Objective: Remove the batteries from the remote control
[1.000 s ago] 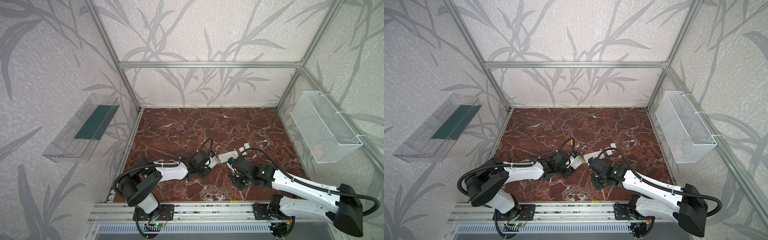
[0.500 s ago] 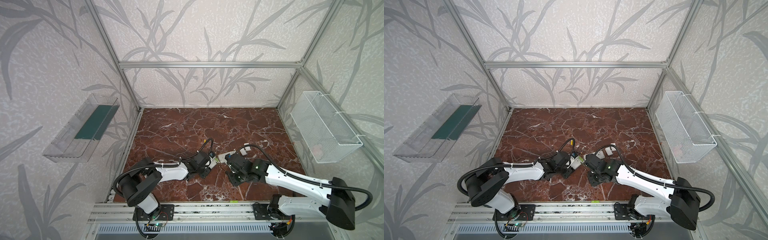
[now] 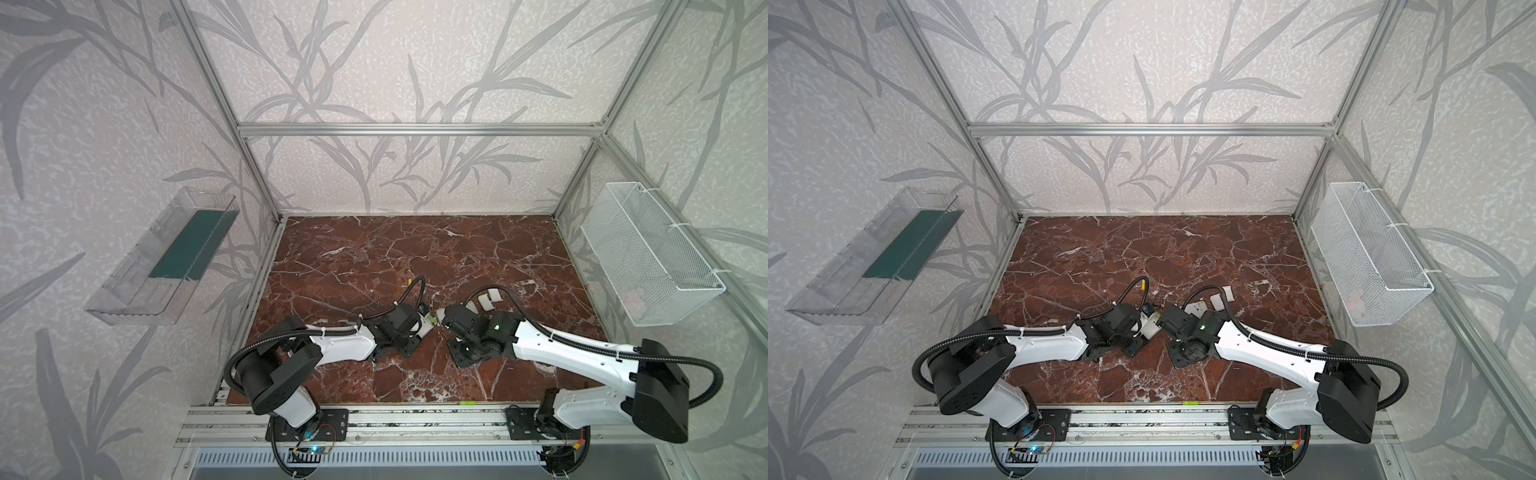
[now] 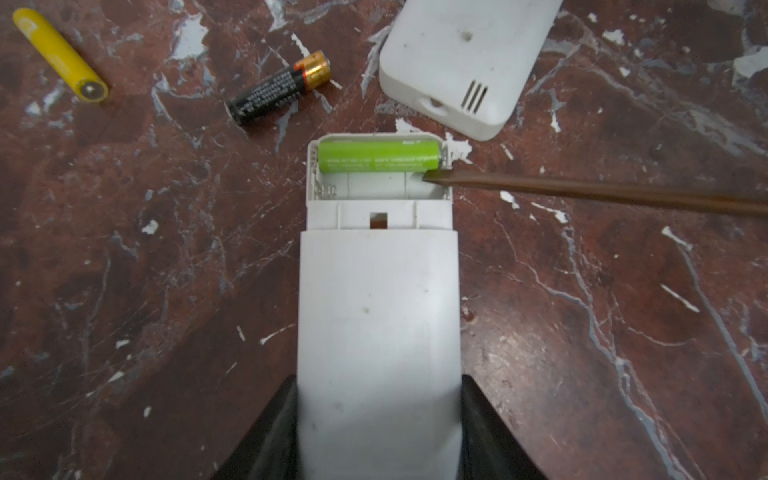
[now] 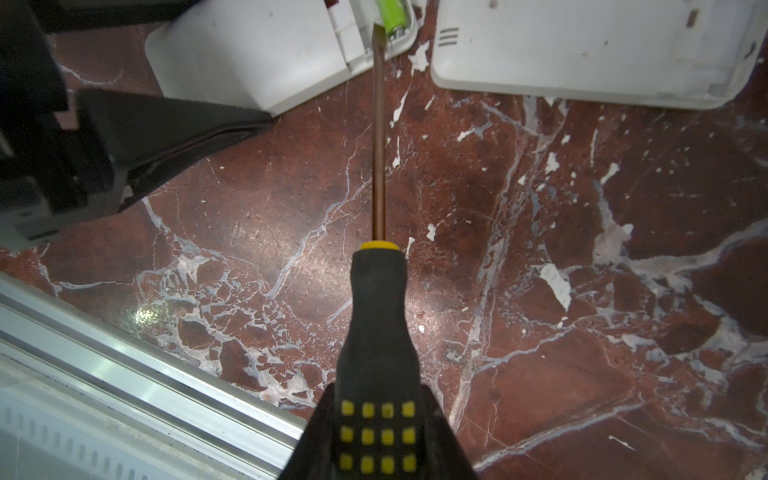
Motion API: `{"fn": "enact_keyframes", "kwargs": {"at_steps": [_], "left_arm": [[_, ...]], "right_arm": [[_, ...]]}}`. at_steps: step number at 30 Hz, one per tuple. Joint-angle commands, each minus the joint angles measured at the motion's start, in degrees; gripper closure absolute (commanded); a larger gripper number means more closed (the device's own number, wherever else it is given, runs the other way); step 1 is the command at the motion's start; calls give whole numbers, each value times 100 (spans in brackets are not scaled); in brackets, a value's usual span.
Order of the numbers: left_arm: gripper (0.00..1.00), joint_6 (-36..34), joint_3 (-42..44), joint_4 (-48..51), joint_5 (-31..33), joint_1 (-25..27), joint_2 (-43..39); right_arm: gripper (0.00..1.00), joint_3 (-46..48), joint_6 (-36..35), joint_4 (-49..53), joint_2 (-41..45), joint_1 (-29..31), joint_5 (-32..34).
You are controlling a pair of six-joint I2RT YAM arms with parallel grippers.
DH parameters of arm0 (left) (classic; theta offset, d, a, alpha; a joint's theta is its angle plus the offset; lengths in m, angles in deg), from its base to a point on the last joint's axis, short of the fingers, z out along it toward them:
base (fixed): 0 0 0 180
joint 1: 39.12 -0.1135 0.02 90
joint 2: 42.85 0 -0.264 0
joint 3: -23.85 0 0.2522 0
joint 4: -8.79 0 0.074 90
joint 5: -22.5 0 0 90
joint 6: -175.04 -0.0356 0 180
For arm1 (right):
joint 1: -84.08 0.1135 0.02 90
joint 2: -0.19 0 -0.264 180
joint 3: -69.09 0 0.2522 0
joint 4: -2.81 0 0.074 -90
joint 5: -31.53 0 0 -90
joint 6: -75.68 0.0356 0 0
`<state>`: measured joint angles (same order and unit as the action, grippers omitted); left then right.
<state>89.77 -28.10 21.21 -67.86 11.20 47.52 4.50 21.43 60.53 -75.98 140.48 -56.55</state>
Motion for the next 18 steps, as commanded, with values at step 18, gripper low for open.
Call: {"fn": "enact_keyframes", "kwargs": {"at_steps": [18], "left_arm": [[100, 230, -60, 729, -186, 169, -29]], "right_arm": [[100, -331, 574, 282, -637, 116, 511]]}}
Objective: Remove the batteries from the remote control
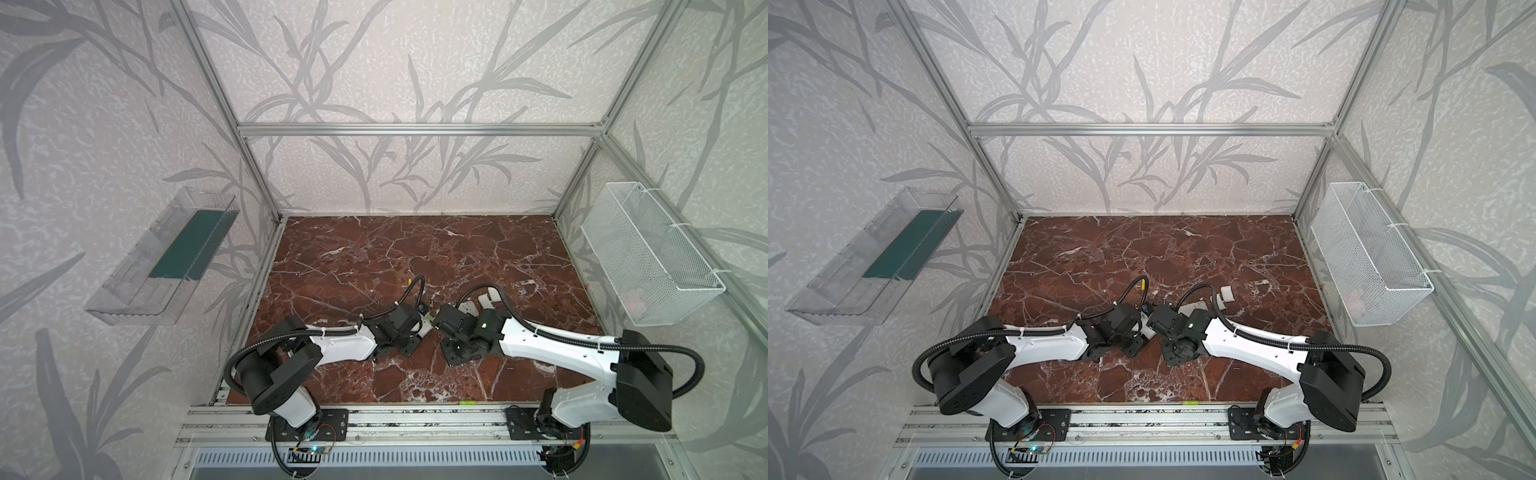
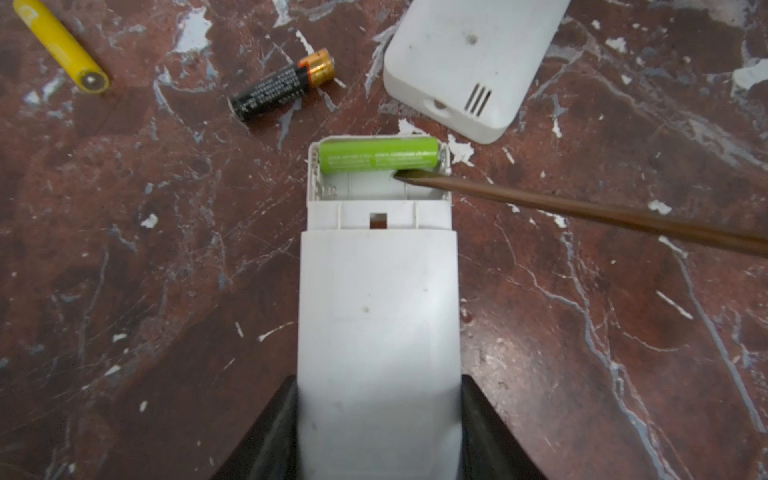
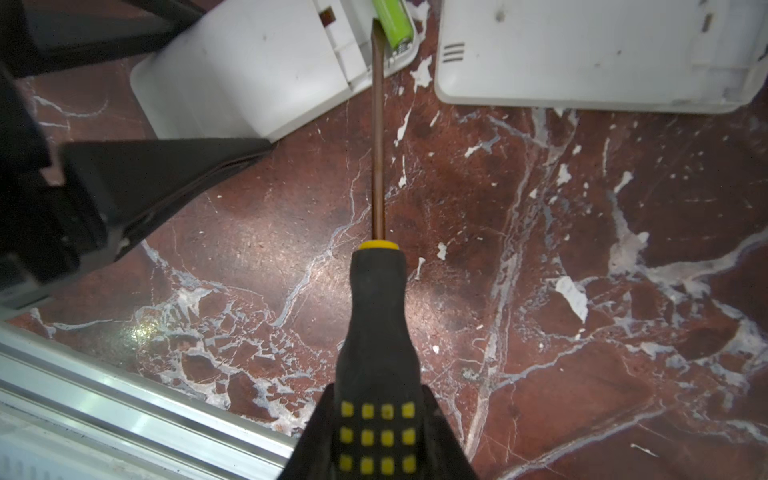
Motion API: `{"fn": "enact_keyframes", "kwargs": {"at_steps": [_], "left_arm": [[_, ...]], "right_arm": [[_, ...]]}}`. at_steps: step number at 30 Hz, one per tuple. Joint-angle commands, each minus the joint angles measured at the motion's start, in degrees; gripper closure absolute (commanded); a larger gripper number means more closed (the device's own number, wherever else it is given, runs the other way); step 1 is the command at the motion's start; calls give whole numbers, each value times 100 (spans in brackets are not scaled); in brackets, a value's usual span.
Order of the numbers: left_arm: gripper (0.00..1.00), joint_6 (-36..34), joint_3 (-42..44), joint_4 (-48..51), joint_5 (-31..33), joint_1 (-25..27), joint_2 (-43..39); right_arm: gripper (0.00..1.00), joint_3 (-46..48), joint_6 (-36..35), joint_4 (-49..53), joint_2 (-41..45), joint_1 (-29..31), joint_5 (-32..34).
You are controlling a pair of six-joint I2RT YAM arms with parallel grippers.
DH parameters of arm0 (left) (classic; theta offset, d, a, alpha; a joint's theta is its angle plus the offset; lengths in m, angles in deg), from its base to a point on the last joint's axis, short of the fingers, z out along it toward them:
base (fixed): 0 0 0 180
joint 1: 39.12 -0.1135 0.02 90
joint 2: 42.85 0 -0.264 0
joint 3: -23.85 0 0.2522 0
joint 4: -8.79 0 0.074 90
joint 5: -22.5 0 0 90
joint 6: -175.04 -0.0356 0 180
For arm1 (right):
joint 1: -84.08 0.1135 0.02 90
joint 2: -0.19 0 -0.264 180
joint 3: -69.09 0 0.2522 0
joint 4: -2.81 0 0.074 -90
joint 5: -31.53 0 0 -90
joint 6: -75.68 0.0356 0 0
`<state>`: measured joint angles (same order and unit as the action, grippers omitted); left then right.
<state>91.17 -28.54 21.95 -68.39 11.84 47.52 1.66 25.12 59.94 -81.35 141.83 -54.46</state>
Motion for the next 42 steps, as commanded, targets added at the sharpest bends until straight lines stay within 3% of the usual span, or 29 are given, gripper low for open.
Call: {"fn": "enact_keyframes", "kwargs": {"at_steps": [1, 14, 32, 42], "left_arm": [[100, 77, -47, 702, -131, 107, -21], [100, 383, -425, 1333, -256, 238, -15], [100, 494, -602, 1510, -425, 276, 136], [100, 516, -603, 1477, -202, 318, 64]], "right_arm": [[100, -38, 193, 312, -99, -23, 315], [100, 13, 330, 189, -309, 51, 663], [100, 248, -126, -316, -430, 344, 741], [100, -160, 194, -104, -695, 374, 444]]}}
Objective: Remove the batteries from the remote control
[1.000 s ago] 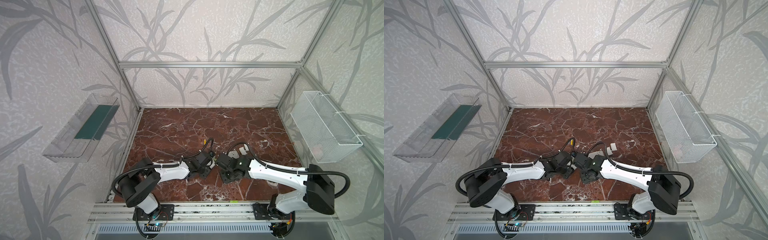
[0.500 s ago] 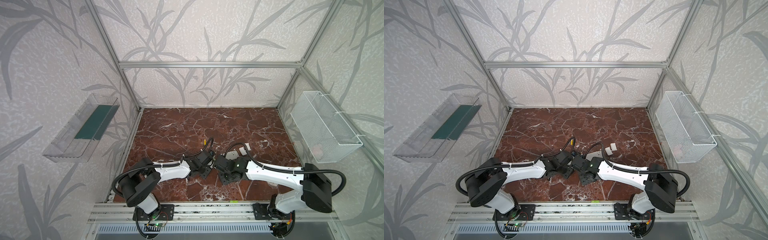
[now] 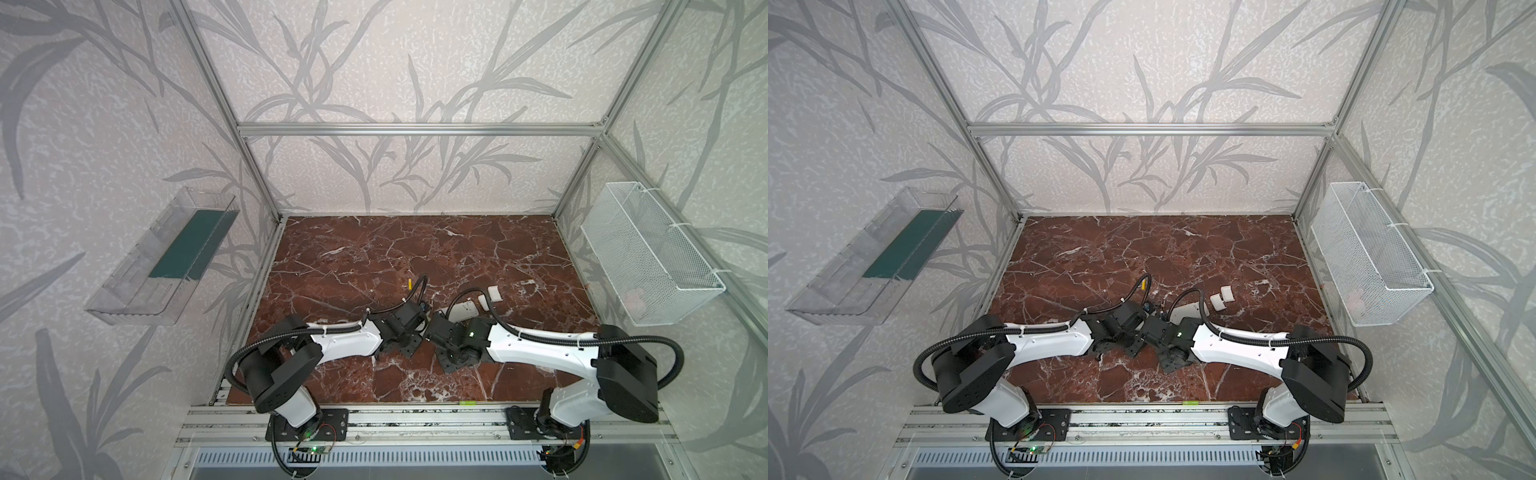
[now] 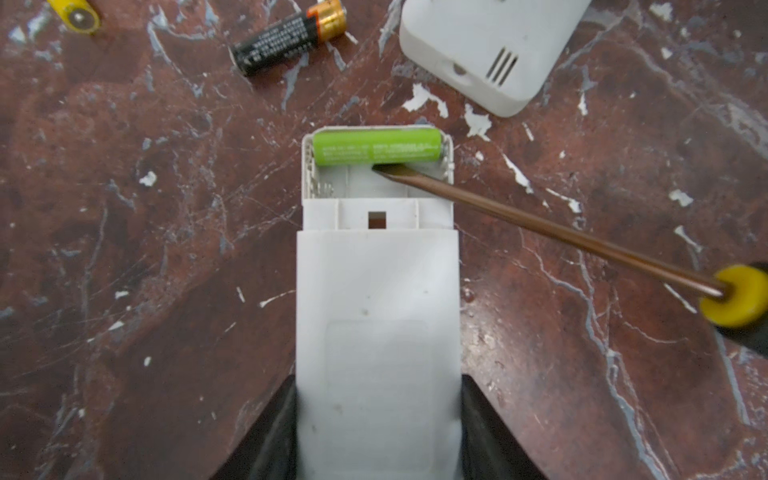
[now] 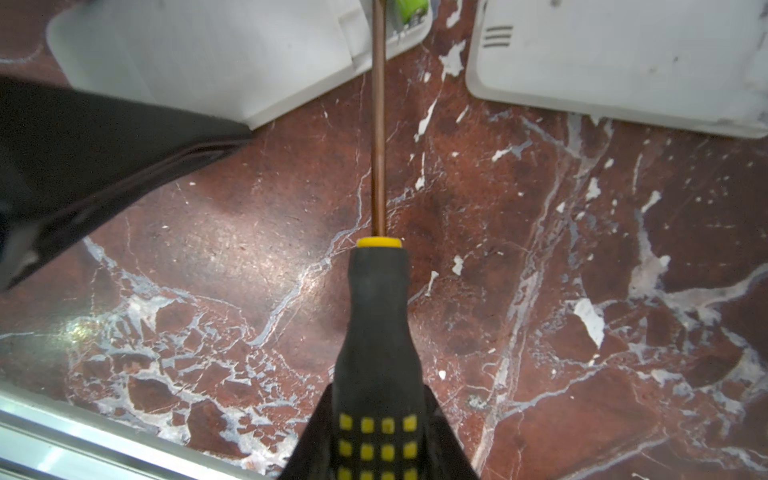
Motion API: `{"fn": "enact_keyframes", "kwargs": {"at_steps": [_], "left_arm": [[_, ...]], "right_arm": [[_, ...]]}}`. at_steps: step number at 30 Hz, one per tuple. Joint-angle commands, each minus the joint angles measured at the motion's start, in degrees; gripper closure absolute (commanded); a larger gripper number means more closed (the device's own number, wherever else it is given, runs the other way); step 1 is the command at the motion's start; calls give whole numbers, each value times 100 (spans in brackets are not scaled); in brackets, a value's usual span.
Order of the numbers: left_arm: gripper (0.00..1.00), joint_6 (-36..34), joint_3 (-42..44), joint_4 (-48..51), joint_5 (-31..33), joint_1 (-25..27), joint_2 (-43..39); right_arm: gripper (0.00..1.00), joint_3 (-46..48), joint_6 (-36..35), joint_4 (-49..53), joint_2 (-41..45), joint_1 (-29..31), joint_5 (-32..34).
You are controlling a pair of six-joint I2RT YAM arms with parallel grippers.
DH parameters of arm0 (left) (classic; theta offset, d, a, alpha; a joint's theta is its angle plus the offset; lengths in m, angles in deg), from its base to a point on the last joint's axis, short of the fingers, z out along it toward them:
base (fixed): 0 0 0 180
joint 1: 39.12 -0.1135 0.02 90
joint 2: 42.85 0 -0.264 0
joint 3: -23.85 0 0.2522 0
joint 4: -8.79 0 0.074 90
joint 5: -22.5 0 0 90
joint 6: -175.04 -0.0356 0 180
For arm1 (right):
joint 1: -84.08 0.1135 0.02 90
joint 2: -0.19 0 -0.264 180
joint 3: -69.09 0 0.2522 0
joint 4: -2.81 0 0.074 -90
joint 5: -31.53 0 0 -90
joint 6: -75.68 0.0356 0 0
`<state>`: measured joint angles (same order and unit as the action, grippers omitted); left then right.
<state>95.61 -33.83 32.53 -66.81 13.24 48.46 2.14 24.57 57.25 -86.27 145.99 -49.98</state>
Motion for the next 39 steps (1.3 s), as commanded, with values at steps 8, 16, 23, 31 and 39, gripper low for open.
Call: {"fn": "enact_keyframes", "kwargs": {"at_steps": [8, 16, 23, 31, 39], "left_arm": [[100, 209, 77, 115, -462, 178, 112], [100, 220, 94, 101, -464, 178, 192], [100, 213, 95, 170, -330, 178, 208], [100, 209, 71, 222, -298, 180, 204], [100, 216, 47, 233, -307, 178, 270]], "right_arm": [[100, -192, 392, 42, -271, -36, 161], [100, -122, 271, -131, -56, -32, 38], [100, -113, 140, 62, 173, -40, 119], [100, -90, 163, 215, 326, -39, 344], [100, -102, 158, 307, 437, -52, 478]]}}
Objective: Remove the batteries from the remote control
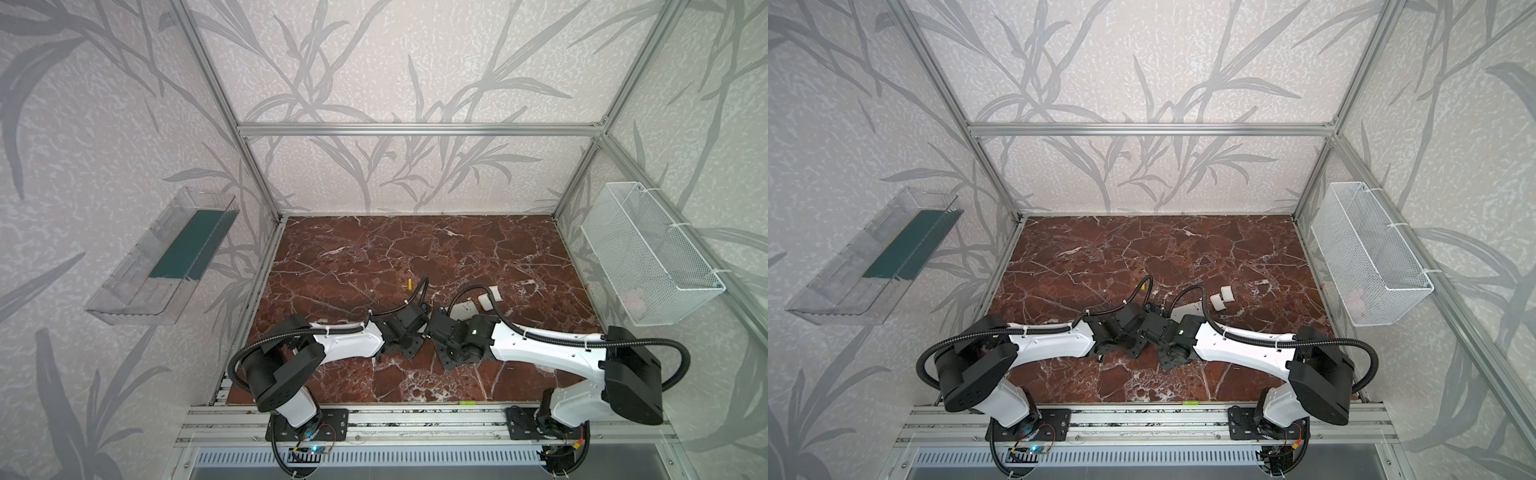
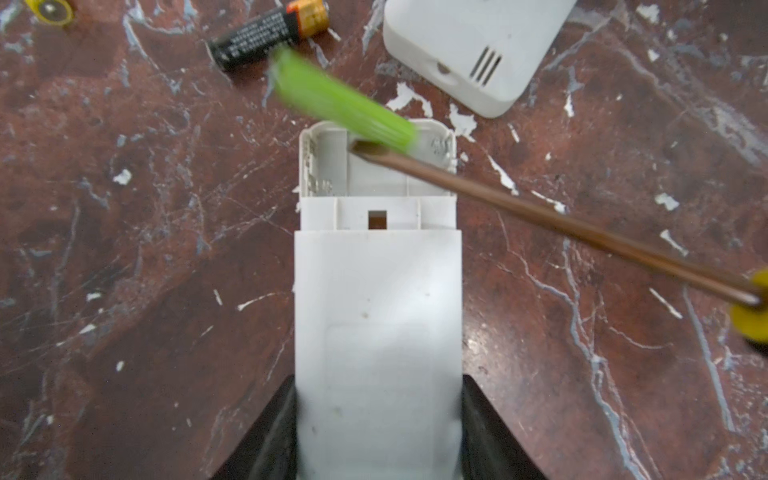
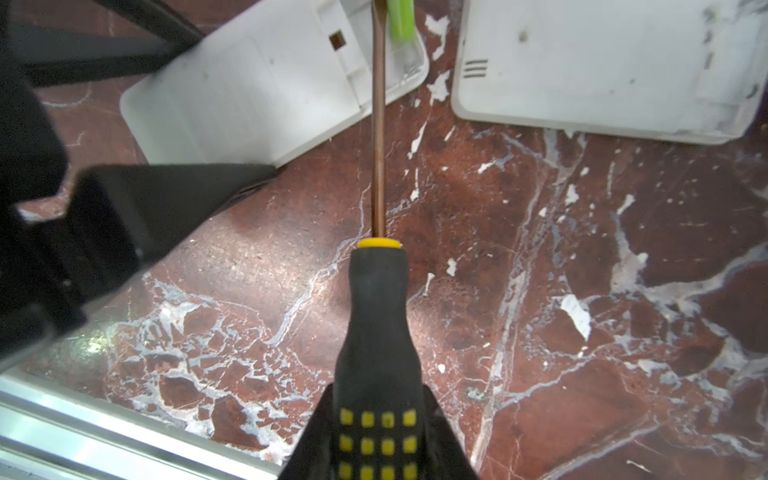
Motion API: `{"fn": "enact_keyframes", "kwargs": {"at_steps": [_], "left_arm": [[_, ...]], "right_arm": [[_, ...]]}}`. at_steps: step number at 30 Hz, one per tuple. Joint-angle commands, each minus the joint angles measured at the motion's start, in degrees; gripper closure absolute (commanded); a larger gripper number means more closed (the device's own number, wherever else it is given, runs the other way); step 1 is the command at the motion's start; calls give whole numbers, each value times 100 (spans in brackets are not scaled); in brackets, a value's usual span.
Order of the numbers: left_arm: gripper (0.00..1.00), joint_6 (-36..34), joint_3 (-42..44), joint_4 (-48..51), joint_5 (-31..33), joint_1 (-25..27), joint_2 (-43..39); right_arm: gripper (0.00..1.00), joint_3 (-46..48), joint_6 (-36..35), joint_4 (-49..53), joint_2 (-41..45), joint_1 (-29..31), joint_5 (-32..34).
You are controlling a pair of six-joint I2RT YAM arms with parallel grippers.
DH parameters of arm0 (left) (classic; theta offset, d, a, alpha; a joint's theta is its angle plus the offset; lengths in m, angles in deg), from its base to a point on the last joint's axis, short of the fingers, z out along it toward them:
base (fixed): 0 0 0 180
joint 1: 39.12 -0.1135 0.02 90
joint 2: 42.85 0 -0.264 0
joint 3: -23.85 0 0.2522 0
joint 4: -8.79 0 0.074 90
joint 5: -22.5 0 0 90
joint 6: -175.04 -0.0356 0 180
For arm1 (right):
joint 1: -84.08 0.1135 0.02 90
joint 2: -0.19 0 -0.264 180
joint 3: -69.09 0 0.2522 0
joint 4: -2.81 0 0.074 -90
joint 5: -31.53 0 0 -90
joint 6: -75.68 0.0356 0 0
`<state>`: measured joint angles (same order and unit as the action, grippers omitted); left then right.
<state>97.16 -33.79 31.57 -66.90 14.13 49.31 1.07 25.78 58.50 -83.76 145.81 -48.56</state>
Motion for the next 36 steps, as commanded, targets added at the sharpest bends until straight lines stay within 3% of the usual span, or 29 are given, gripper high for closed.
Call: {"fn": "enact_keyframes", "kwargs": {"at_steps": [1, 10, 11, 14, 15, 16, 17, 23, 27, 30, 36], "left_arm": [[100, 58, 44, 333, -283, 89, 189], [100, 97, 109, 268, -91, 81, 165], [96, 99, 108, 237, -64, 81, 172], [67, 140, 141, 145, -20, 47, 187], [48, 143, 168, 94, -7, 45, 142], [9, 132, 220, 13, -20, 37, 67], [1, 121, 259, -34, -10, 36, -17], [1, 57, 326, -240, 249, -162, -909], [1, 193, -85, -169, -35, -893, -1039], [1, 333, -641, -143, -241, -1548, -779], [1, 199, -2608, 634, -294, -2382, 477]], "right_arm": [[100, -3, 34, 184, 194, -37, 344], [100, 42, -24, 108, 288, -90, 384], [100, 75, -41, 52, 334, -126, 384], [100, 268, -136, -199, 531, -403, 327], [100, 356, -188, -309, 626, -557, 301], [100, 439, -219, -386, 722, -672, 305], [100, 521, -266, -459, 805, -769, 302], [89, 1189, -569, -1012, 1216, -1221, -6], [77, 1385, -687, -1144, 1206, -1282, -68], [71, 1512, -718, -1311, 1147, -1338, -192], [54, 1551, -853, -1500, 1099, -1419, -336]]}}
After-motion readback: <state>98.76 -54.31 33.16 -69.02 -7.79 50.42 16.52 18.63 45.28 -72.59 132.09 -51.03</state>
